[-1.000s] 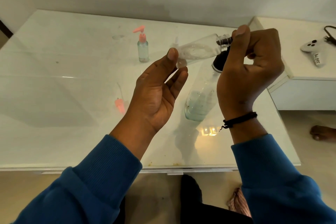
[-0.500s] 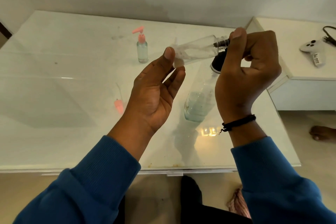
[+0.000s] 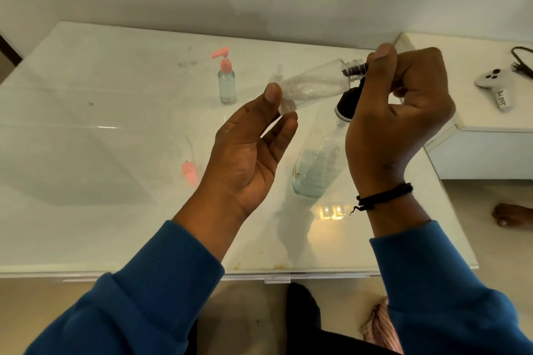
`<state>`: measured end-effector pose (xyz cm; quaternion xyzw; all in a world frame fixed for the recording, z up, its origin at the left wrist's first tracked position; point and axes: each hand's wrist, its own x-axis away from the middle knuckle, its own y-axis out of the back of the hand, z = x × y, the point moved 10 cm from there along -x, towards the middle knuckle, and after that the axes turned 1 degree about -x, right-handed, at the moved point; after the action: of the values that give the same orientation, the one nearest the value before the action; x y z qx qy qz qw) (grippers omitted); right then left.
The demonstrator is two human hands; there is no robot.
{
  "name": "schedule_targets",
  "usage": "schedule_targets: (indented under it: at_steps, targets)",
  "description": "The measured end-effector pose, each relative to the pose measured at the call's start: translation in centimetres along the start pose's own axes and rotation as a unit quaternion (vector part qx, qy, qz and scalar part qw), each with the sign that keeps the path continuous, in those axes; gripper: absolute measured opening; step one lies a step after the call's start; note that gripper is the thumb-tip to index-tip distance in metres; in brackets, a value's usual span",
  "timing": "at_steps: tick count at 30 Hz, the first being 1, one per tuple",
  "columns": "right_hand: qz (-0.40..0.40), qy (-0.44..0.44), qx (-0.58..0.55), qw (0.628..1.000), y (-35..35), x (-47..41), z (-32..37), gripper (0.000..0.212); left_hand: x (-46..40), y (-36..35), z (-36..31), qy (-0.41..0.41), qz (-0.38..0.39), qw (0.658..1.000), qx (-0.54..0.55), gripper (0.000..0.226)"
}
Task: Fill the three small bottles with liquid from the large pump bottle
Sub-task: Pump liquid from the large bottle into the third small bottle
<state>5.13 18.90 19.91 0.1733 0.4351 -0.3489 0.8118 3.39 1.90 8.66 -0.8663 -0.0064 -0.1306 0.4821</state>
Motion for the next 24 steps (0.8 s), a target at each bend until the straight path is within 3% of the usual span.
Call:
schedule_targets:
  at_steps: [24]
  targets:
    - [0.0, -0.009, -0.003, 1.0, -0.11, 0.12, -0.2, 0.033, 0.02, 0.01, 0.15, 0.0, -0.007, 1.0, -0.006, 0.035]
